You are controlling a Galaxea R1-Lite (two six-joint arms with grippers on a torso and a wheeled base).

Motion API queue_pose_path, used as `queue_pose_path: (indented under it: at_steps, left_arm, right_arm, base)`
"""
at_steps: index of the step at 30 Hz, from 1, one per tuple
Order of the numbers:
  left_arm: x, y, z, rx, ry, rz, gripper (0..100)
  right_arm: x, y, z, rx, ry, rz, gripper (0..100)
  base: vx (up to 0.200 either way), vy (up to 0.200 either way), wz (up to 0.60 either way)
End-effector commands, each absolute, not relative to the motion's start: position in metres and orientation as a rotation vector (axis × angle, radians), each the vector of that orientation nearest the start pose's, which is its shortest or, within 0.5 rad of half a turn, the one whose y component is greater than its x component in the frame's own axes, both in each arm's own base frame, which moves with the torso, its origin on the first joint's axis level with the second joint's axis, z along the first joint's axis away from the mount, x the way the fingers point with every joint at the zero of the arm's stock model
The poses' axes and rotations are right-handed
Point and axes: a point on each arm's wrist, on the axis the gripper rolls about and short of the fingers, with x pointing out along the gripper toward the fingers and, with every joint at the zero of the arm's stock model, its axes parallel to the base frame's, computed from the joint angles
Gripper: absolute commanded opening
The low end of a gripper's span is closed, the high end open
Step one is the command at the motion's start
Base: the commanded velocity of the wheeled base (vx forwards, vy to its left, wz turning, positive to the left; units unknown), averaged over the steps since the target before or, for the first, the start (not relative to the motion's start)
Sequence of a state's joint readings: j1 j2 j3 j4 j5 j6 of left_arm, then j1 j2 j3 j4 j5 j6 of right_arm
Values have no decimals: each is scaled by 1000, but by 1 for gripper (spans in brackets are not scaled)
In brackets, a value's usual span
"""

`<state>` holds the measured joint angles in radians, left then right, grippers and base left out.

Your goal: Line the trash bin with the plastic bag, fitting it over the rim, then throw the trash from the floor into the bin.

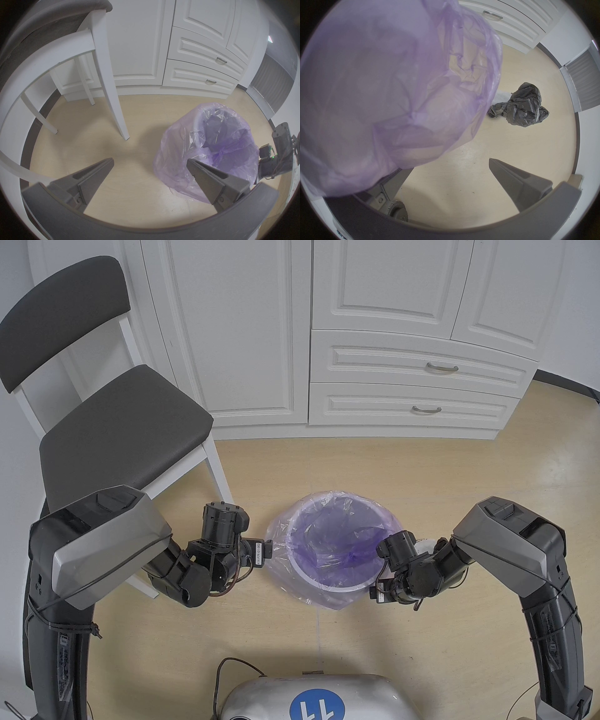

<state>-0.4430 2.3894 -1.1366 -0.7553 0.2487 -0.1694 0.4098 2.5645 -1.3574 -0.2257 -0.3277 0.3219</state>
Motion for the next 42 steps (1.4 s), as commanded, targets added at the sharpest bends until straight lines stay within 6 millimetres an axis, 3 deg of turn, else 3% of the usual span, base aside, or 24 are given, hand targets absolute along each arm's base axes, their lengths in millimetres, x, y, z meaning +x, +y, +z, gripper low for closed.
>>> queue_pose_path:
  at_steps: [1, 8, 16, 24, 33, 37, 39, 40, 42]
  left_arm:
    - [398, -177, 10, 5, 499, -141, 100]
    - [401, -182, -28, 0, 569, -185, 100]
    - [419, -192, -66, -38, 599, -176, 100]
    - [441, -198, -60, -107, 689, -113, 100]
    - [441, -197, -60, -109, 689, -108, 100]
    - [440, -194, -55, -113, 686, -103, 100]
    - [433, -190, -32, -118, 672, -117, 100]
    - [433, -190, -32, -118, 672, -117, 100]
    - [426, -187, -14, -123, 649, -131, 100]
  right_arm:
    - [407, 167, -57, -53, 912, -77, 100]
    - [406, 167, -57, -52, 915, -78, 100]
    - [402, 165, -59, -73, 929, -77, 100]
    - [407, 147, -57, -206, 894, -196, 100]
    - [405, 141, -57, -239, 902, -217, 100]
    - [393, 138, -36, -239, 902, -190, 100]
    - [379, 132, -11, -247, 900, -116, 100]
    - [379, 132, -11, -247, 900, -116, 100]
    - [364, 120, 18, -220, 896, -31, 100]
  base:
    - [0, 0, 0]
    - [0, 0, 0]
    - [0, 0, 0]
    - [0, 0, 0]
    - [0, 0, 0]
    - [0, 0, 0]
    - [0, 0, 0]
    - [0, 0, 0]
    - [0, 0, 0]
